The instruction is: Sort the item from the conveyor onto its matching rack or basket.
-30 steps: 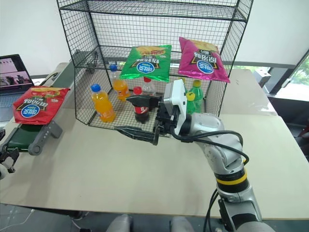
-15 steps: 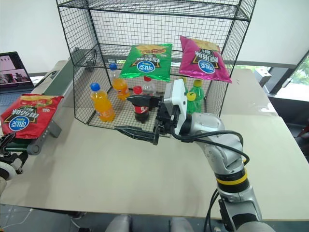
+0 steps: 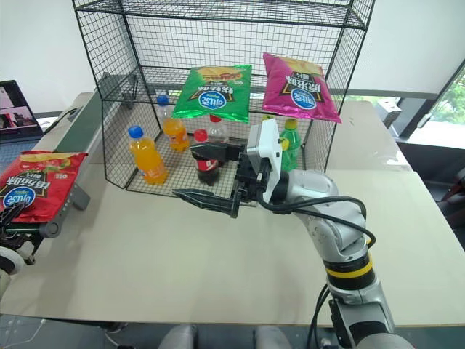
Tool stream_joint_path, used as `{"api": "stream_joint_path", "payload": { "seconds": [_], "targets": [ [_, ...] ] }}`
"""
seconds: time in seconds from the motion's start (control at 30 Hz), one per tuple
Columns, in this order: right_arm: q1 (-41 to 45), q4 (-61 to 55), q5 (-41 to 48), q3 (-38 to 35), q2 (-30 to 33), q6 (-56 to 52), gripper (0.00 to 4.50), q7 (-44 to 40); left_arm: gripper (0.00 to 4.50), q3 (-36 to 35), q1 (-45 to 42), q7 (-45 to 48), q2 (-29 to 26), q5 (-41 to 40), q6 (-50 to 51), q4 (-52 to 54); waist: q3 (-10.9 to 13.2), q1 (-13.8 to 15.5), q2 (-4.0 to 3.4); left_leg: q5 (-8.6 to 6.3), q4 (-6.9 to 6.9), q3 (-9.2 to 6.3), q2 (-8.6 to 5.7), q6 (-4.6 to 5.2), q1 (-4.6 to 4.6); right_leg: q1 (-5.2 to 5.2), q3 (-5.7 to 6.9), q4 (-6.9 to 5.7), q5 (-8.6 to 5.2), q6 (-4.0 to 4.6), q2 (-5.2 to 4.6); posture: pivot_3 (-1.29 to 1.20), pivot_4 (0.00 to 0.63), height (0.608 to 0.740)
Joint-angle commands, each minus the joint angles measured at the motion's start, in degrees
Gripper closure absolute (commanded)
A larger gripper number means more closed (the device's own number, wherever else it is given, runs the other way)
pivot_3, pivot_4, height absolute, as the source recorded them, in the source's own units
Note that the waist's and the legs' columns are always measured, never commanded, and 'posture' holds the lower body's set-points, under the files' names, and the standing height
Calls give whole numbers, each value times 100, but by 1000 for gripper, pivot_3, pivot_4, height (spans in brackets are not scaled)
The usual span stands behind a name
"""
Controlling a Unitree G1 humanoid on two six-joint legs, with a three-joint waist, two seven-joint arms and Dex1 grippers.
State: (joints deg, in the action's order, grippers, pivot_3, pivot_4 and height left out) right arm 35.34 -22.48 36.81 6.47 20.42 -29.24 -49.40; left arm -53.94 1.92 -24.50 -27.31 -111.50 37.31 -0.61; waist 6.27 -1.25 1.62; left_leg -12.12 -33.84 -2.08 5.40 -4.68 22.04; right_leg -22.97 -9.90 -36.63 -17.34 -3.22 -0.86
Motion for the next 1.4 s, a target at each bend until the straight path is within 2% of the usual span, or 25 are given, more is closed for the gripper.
{"api": "stream_joint_path", "payload": {
  "seconds": [0.03, 0.43, 0.73, 0.87, 0.93, 0.97, 1.0, 1.1, 1.33, 1.4],
  "targets": [
    [100, -157, 75, -44, -47, 84, 0, 26, 33, -522, 44, 199, 17, -150, 104, 558, 0, -3, 1, 0, 0, 0, 0, 0, 0, 0, 0, 0, 0, 0, 0, 0, 150, 740],
    [189, -54, 69, -23, -141, 120, 0, -100, 33, -1010, 139, 226, 239, -150, 351, 768, 3, 31, 1, 6, 1, 0, 0, -10, -4, -2, 0, -1, 0, 0, 0, 0, 150, 740],
    [212, -40, 84, -36, -157, 122, 0, -144, 33, -921, 376, 346, 165, -150, 290, 790, 3, 17, 1, 7, 3, 0, 0, -12, -3, -3, -1, -1, -1, 1, 0, 0, 150, 740],
    [214, -34, 74, -37, -165, 128, 0, -140, 1189, -953, 390, 540, 210, -150, 104, 957, 4, 23, 1, 7, 5, 0, 0, -13, -3, -6, 0, -2, -2, 2, 0, 0, 150, 740],
    [215, -33, 77, -40, -173, 127, 0, -135, 2177, -960, 371, 567, 124, -150, 65, 995, 4, 32, 0, 8, 4, 0, 0, -14, -4, -9, -1, 1, -2, 2, 0, 0, 150, 740],
    [215, -33, 77, -42, -176, 127, 0, -134, 2433, -956, 370, 579, 92, -150, 46, 1008, 4, 32, 1, 8, 3, 0, 0, -14, -4, -10, -1, 3, -2, 2, 0, 0, 150, 740],
    [211, -30, 72, -39, -181, 131, 0, -133, 3032, -950, 370, 596, 62, -150, 35, 1015, 4, 29, 1, 8, 4, 0, 0, -15, -4, -10, -1, 4, -2, 2, 0, 0, 150, 740],
    [193, -31, 58, -54, -185, 134, 0, -108, 4420, -957, 270, 632, -34, -150, 35, 1151, 4, 25, 0, 8, 5, 0, 0, -15, -2, -9, -1, 3, -2, 3, 0, 0, 150, 740],
    [83, -129, 83, -284, -111, 81, 0, 155, 4468, -588, -513, 564, -328, -150, 259, 1991, 5, 51, 4, 10, 4, 0, 0, -18, 1, -8, -1, 4, -2, 2, 0, 0, 150, 740],
    [55, -249, 133, -439, -156, 79, 0, 408, 4468, -136, -982, 740, -389, -150, 368, 2488, 6, 52, 3, 10, 4, 0, 0, -18, 1, 0, -1, 11, 0, 0, 0, 0, 150, 740]
  ]
}}
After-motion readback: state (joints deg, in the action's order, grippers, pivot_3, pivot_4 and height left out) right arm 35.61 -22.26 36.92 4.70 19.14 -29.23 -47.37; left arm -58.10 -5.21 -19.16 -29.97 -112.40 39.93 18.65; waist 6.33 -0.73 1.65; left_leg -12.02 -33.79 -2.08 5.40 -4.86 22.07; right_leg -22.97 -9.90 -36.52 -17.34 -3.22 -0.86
